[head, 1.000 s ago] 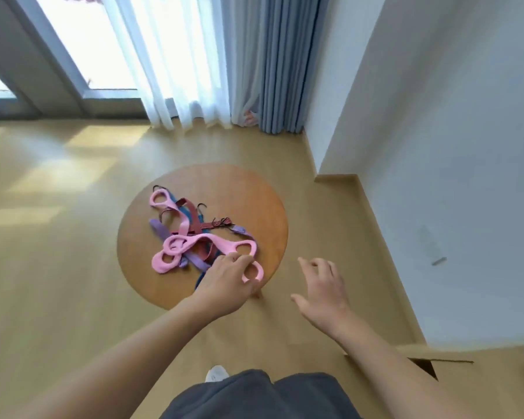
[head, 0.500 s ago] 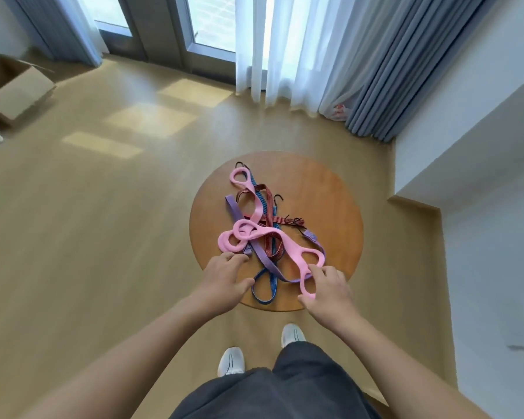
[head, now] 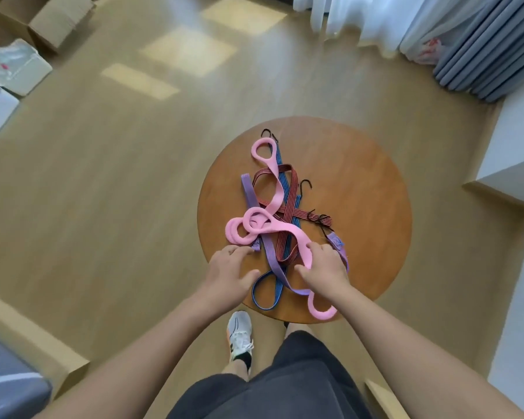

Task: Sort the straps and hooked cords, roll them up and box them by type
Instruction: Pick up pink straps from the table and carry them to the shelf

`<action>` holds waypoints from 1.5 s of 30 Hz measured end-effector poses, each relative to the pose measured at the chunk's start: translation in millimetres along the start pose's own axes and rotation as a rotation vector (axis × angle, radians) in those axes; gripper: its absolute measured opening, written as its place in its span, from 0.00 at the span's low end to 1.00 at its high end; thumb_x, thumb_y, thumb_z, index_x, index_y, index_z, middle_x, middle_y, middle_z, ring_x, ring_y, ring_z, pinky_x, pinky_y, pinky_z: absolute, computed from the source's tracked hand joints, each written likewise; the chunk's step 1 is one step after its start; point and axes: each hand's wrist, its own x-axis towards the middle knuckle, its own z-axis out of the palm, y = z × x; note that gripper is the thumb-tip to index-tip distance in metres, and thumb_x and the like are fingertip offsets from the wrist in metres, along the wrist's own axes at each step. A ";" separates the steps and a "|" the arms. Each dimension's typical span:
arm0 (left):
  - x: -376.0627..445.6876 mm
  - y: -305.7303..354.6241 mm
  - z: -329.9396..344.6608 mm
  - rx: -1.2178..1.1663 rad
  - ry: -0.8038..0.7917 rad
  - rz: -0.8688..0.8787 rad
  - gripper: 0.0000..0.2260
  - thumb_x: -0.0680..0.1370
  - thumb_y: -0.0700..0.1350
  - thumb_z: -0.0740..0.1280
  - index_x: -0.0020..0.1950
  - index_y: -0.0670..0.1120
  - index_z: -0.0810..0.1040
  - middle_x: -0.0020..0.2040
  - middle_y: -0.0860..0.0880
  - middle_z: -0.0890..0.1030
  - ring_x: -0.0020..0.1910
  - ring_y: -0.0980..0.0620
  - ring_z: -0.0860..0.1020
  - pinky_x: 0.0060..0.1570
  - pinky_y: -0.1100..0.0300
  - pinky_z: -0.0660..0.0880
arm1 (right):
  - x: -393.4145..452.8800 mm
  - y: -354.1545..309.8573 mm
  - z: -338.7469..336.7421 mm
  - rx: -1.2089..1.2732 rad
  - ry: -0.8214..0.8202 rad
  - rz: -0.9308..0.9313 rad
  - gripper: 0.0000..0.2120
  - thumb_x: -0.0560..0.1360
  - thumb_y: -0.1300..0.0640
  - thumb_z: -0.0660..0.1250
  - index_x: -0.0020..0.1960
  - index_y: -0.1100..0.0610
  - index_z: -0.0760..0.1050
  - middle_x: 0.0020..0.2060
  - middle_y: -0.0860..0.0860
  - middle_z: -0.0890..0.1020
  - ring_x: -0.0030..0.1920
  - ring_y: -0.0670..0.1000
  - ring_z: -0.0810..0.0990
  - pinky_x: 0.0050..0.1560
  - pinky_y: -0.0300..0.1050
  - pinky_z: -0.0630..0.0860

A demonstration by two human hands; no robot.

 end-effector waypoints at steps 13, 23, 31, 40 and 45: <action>14.1 0.9 8.8 -0.077 0.041 -0.180 0.19 0.80 0.49 0.70 0.70 0.48 0.76 0.69 0.49 0.76 0.68 0.49 0.73 0.67 0.56 0.68 | 66.9 0.1 23.0 0.177 -0.011 0.115 0.19 0.76 0.54 0.69 0.64 0.57 0.69 0.59 0.59 0.75 0.58 0.63 0.77 0.55 0.53 0.73; 11.7 0.1 2.2 -0.082 0.044 -0.135 0.17 0.80 0.48 0.69 0.69 0.48 0.77 0.68 0.49 0.77 0.68 0.50 0.73 0.65 0.59 0.67 | 57.9 4.8 20.5 0.334 0.038 0.175 0.13 0.70 0.58 0.69 0.52 0.56 0.70 0.49 0.55 0.80 0.50 0.61 0.79 0.45 0.50 0.74; -5.3 4.0 -9.8 -0.144 -0.012 0.027 0.19 0.77 0.48 0.74 0.67 0.49 0.78 0.63 0.50 0.79 0.65 0.50 0.75 0.65 0.57 0.70 | -27.9 -29.6 -13.8 0.708 0.007 0.001 0.15 0.70 0.65 0.71 0.54 0.53 0.76 0.35 0.49 0.75 0.36 0.50 0.74 0.40 0.46 0.74; -32.7 49.3 -66.4 -0.345 -0.033 0.494 0.23 0.76 0.35 0.70 0.67 0.55 0.79 0.60 0.57 0.83 0.59 0.58 0.79 0.57 0.63 0.77 | -149.9 -89.0 -109.0 1.078 0.105 -0.264 0.20 0.72 0.74 0.70 0.60 0.58 0.78 0.43 0.58 0.81 0.42 0.53 0.82 0.45 0.51 0.81; -53.9 86.5 -100.6 -0.505 0.090 0.593 0.07 0.80 0.38 0.68 0.47 0.43 0.85 0.39 0.44 0.84 0.39 0.52 0.78 0.42 0.51 0.77 | -206.5 -106.9 -140.5 1.246 0.279 -0.357 0.19 0.72 0.72 0.72 0.61 0.62 0.77 0.43 0.57 0.83 0.43 0.55 0.83 0.42 0.49 0.81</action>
